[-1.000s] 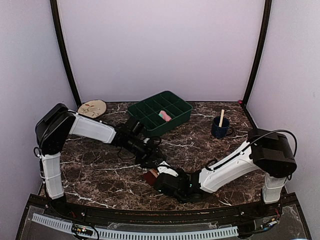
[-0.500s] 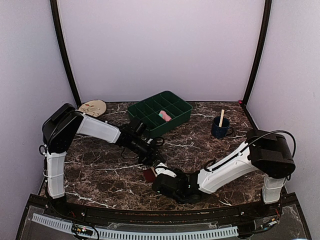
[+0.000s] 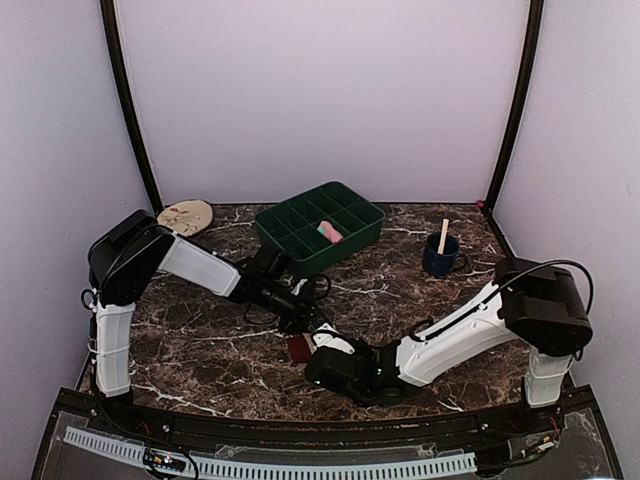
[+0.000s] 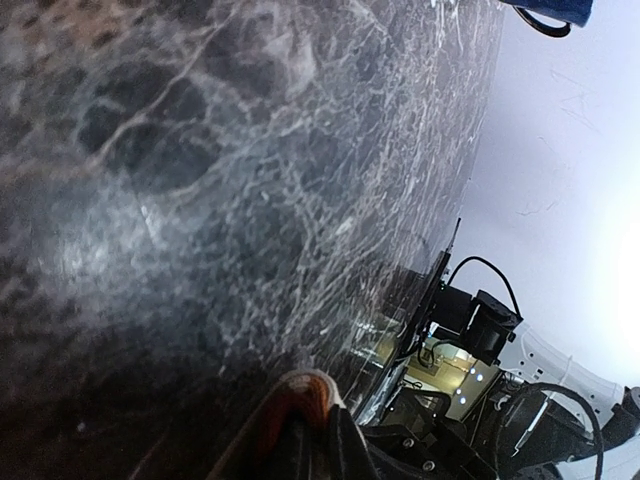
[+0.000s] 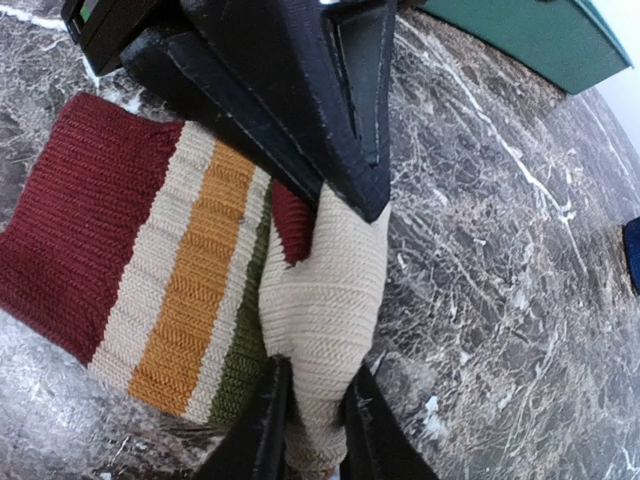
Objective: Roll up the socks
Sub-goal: Roll the sock at the center of the board.
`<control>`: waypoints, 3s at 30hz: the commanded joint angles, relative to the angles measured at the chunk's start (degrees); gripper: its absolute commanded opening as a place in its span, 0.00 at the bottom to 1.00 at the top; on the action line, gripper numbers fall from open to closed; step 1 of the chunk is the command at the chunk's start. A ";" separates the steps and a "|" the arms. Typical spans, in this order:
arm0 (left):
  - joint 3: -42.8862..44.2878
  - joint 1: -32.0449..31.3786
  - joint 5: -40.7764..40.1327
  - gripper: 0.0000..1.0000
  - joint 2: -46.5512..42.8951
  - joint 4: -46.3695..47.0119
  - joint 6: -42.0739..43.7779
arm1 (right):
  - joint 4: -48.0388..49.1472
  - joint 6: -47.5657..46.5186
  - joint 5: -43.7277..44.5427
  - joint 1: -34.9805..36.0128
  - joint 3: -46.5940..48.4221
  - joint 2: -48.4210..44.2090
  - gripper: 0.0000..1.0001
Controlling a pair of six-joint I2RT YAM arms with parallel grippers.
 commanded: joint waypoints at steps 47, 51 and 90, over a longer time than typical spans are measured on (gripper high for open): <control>-24.47 2.69 2.48 0.00 10.49 65.93 -8.99 | 23.04 37.98 -38.24 -15.06 -18.61 -20.66 0.46; -24.76 2.85 2.34 0.00 10.99 66.60 -9.25 | 27.07 39.45 -40.58 -16.20 -19.39 -17.01 0.47; -29.67 3.06 -1.10 0.00 14.29 67.97 -7.48 | 55.76 48.52 -58.39 -20.59 -24.08 -0.18 0.46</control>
